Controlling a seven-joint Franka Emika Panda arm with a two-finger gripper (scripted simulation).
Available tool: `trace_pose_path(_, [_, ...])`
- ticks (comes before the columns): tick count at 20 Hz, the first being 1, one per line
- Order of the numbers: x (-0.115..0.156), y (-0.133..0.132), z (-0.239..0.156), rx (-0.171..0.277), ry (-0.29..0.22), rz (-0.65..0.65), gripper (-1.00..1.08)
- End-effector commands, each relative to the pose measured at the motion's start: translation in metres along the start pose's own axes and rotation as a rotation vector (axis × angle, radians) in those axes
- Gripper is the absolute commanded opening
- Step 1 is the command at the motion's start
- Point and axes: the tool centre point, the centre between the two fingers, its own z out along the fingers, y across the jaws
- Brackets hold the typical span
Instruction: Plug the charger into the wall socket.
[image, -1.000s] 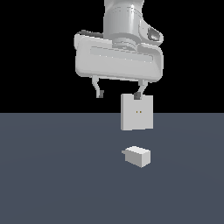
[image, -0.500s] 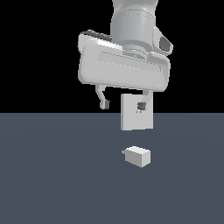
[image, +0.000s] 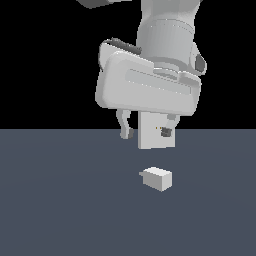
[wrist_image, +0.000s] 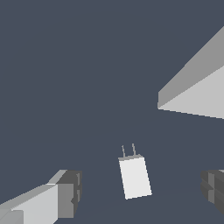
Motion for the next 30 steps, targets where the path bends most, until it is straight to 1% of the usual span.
trace_pose_path(1, [-0.005,0.001,0.005,0.006,0.015,-0.034,1.0])
trace_pose_path(8, [-0.014,0.004,0.016,0.02,0.046,-0.109,1.0])
trace_pose_path(14, [-0.019,0.006,0.023,0.028,0.062,-0.149,1.0])
trace_pose_path(24, [-0.021,0.006,0.027,0.031,0.066,-0.159,1.0])
trace_pose_path(30, [-0.026,0.006,0.045,0.031,0.065,-0.161,1.0])
